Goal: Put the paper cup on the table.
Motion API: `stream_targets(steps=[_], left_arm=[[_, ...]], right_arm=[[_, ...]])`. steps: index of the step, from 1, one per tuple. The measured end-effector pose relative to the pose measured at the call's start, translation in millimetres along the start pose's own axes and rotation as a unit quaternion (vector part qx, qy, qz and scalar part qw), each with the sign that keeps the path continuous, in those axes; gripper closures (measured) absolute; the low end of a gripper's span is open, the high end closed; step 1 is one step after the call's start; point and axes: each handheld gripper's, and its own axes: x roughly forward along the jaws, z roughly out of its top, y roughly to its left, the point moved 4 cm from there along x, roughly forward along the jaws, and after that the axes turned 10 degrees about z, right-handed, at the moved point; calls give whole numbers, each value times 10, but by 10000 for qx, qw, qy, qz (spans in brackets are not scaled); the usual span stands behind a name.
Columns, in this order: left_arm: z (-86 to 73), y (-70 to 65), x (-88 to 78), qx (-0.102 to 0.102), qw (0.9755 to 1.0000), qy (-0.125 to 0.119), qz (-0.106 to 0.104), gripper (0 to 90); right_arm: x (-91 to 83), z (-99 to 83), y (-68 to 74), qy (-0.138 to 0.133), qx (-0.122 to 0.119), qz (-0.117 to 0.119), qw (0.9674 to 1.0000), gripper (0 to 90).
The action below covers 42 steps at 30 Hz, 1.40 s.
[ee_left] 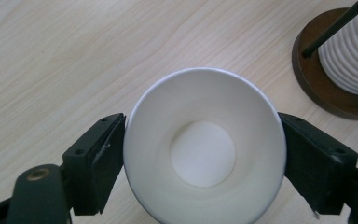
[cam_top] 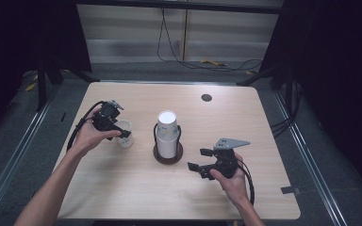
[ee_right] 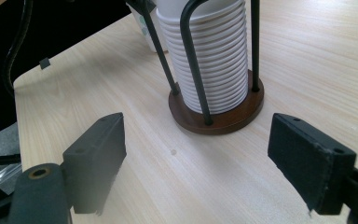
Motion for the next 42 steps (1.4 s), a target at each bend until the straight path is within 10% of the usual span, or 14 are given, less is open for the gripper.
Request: stream_targets(steps=[21, 25, 42], left_arm=[[25, 46, -132, -311, 9947, -917, -332, 167], [36, 30, -155, -237, 9942, -1041, -89, 166], [-51, -153, -397, -289, 9765, -2135, -53, 168]], right_arm=[[-2, -7, -4, 22, 20, -9, 10000, 191], [-5, -5, -11, 15, 28, -8, 10000, 191], [5, -16, -25, 48, 62, -94, 9999, 173]])
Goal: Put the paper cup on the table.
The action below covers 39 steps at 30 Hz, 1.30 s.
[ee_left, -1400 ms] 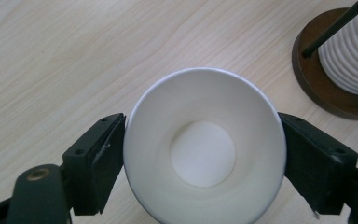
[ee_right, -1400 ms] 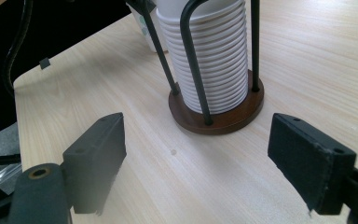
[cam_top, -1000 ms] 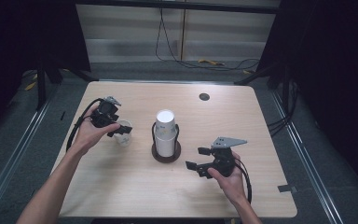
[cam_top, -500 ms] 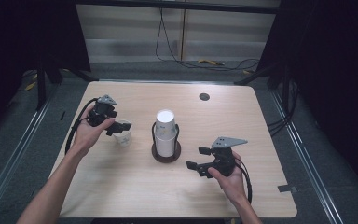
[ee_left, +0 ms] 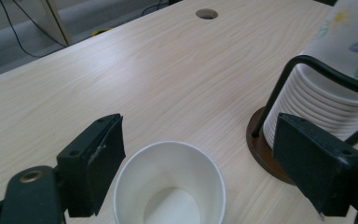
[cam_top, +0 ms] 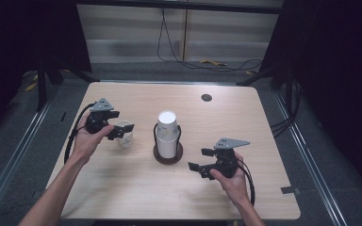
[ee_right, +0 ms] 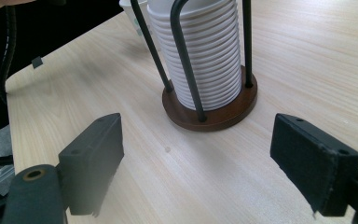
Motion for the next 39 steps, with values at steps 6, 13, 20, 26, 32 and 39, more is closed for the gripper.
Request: stream_targets(steps=[6, 13, 20, 26, 32, 39], left_arm=[[0, -72, -143, 3, 9996, -220, -147, 169], [-85, -238, -265, -81, 9984, -381, -407, 166], [-220, -221, -342, -73, 9993, -353, -63, 161], [-375, -338, -408, -196, 9987, -414, -236, 161], [-493, -519, -475, -173, 9981, -498, -316, 161], [-653, -584, -513, -363, 9978, -383, -389, 161]], right_arm=[[2, -2, 2, 17, -5, 12, 10000, 173], [-6, -5, 0, 0, 9, 16, 10000, 173], [11, -18, 11, 40, -18, 0, 10000, 173], [8, -30, -8, 56, -8, -54, 10000, 173], [26, -56, -4, 111, -21, -101, 9999, 173], [8, -39, 18, 77, -122, -186, 9997, 187]])
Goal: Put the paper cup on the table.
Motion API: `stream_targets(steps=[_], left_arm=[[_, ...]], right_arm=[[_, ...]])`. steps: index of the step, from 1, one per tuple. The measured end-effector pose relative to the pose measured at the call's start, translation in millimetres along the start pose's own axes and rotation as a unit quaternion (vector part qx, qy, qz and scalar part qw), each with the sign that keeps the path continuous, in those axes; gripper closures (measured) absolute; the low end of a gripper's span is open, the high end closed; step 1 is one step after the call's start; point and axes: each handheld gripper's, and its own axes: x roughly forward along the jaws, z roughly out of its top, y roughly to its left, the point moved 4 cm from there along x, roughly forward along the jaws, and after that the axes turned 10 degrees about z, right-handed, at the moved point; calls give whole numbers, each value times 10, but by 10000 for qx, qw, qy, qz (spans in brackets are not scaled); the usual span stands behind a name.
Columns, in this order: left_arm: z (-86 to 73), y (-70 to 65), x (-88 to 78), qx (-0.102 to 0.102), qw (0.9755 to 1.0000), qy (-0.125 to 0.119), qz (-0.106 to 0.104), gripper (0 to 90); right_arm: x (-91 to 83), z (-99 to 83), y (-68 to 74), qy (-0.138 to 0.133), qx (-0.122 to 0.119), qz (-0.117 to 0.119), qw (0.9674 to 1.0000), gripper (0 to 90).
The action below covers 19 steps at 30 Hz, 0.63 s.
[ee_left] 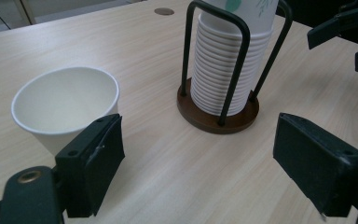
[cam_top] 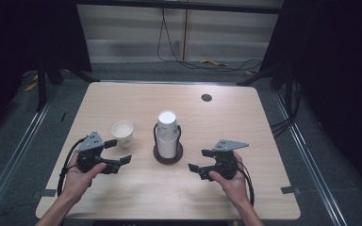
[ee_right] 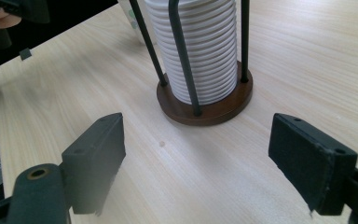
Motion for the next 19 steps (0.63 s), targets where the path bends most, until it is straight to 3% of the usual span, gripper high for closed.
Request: stream_targets(steps=[3, 5, 7, 10, 12, 13, 16, 19], left_arm=[[-94, -24, -9, 3, 9999, 98, 27, 162], [-153, -47, -17, 28, 9999, 36, 108, 161], [-212, -71, -4, -65, 9999, 126, 22, 161], [-263, -84, 10, -64, 9998, 189, 73, 180], [-315, -106, 40, -303, 9992, 233, -84, 179], [-345, -123, 53, -301, 9992, 242, -50, 179], [-391, -162, 89, 61, 9992, 376, 110, 178], [-415, -158, 100, 59, 9990, 277, 348, 175]], right_arm=[[-3, -7, -5, 19, 2, -34, 10000, 186], [-5, -10, -6, 35, -20, -61, 10000, 186], [2, -12, -7, 47, -55, -98, 9999, 185], [26, -18, 13, 126, -87, -28, 9999, 234], [39, -21, 31, 169, -141, -32, 9998, 228], [45, -22, 31, 167, -141, -30, 9998, 219], [54, -30, 27, 159, -125, -86, 9998, 216], [48, -43, 17, 123, -76, -151, 9998, 216]])
